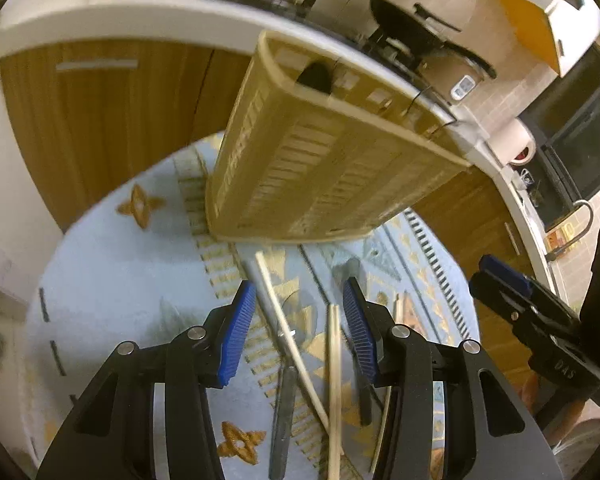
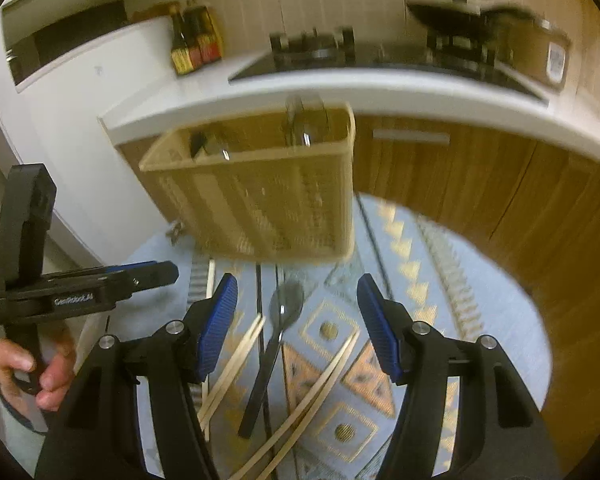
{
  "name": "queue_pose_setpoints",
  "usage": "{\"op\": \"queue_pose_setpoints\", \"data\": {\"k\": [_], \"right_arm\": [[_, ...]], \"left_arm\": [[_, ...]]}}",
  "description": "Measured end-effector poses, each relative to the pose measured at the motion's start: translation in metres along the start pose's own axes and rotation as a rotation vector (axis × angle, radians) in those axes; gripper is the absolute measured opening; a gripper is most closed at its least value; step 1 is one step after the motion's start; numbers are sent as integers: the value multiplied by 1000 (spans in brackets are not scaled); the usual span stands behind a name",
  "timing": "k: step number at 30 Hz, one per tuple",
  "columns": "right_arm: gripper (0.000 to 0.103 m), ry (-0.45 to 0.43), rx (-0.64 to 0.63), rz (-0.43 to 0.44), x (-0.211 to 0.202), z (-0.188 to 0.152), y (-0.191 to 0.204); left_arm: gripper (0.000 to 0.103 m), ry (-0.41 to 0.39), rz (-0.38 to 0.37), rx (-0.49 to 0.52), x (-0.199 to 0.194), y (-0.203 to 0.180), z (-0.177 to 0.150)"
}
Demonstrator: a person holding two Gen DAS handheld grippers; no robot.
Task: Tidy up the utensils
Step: 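Grasp a wooden chopstick with the left tool while the right tool reaches chopsticks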
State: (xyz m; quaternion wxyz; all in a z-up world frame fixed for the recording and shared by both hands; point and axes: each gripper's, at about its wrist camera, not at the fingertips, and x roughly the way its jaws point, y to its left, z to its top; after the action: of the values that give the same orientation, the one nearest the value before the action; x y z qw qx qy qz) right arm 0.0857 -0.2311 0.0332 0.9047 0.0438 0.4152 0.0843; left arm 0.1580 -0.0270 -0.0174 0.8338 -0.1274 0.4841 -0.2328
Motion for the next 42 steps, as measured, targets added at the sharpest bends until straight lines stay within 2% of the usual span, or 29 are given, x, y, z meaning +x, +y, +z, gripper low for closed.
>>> {"op": "queue_pose_setpoints", "data": {"k": [6, 13, 16, 21, 22, 24, 26, 30, 35, 39, 42], "right_arm": [[58, 131, 78, 33, 30, -17, -19], [57, 232, 150, 84, 54, -32, -37], [54, 262, 158, 69, 61, -37, -41], [36, 352, 193, 44, 75, -47, -54], [36, 361, 198, 48, 77, -48, -55], [32, 367, 190, 41, 76, -48, -53], [29, 376, 183, 50, 75, -49, -51], [25, 384, 152, 24, 75, -53, -42], [18, 391, 124, 8, 73, -58, -34], [12, 387, 135, 3, 72, -62, -37], [12, 385, 132, 1, 72, -63, -38]], "left_arm": [[44, 43, 14, -28, 25, 9, -1], [41, 79, 28, -56, 55, 13, 3], [38, 81, 29, -62, 63, 13, 4], [32, 89, 39, -40, 67, 6, 6], [32, 90, 41, -34, 67, 4, 7], [24, 101, 39, -29, 69, 3, 6], [23, 94, 57, -15, 69, 1, 5], [14, 99, 77, -3, 75, -6, 5], [8, 88, 110, 28, 80, -13, 4], [6, 82, 98, 23, 80, -10, 5], [2, 74, 73, 8, 79, -11, 4]]}}
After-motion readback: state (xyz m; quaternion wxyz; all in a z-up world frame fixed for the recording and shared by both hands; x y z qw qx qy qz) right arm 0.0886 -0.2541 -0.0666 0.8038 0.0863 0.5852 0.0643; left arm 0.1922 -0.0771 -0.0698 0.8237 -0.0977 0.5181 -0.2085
